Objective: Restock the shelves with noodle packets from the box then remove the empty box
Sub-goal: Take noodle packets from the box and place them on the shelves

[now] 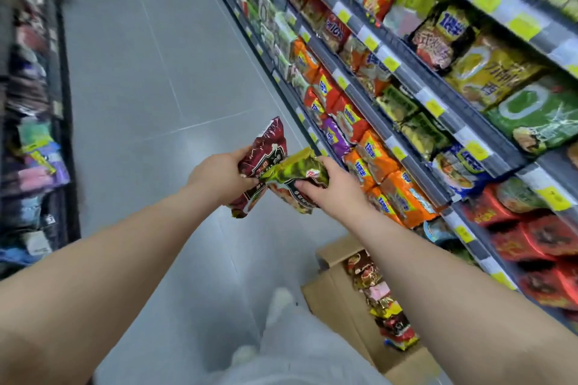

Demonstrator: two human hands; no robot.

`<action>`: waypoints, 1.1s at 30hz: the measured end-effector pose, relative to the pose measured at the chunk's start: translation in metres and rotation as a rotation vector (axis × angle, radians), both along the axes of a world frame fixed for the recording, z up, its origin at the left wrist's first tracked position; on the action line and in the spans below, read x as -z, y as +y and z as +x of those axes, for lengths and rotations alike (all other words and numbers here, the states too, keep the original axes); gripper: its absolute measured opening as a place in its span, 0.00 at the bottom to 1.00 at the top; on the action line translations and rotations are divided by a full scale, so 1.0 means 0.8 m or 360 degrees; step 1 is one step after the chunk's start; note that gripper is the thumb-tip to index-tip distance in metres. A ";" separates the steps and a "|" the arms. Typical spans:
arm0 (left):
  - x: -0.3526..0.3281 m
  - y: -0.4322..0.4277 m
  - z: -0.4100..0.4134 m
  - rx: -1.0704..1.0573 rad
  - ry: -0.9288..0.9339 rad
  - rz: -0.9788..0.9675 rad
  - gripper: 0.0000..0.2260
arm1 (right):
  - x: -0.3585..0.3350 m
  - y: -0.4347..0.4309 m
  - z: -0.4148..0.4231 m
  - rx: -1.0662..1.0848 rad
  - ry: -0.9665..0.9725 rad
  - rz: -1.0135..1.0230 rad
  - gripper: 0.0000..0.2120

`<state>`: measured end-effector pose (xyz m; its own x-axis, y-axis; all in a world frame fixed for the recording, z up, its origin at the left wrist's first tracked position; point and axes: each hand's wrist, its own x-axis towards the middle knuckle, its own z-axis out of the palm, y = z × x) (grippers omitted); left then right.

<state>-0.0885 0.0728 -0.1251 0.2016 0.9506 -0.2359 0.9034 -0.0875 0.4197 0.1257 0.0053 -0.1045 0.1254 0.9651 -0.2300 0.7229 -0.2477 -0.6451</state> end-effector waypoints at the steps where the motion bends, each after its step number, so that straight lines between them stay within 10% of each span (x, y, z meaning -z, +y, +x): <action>1: 0.001 0.019 -0.003 -0.0009 0.0014 0.0015 0.33 | 0.002 0.020 -0.005 0.0000 0.0002 0.0012 0.27; 16: -0.087 0.408 -0.016 -0.0020 0.0127 0.0199 0.32 | -0.071 0.424 -0.033 -0.0034 -0.0171 0.0204 0.28; 33: -0.154 0.875 -0.017 0.0474 -0.0093 0.0431 0.30 | -0.115 0.807 -0.068 0.0686 -0.0555 0.0679 0.24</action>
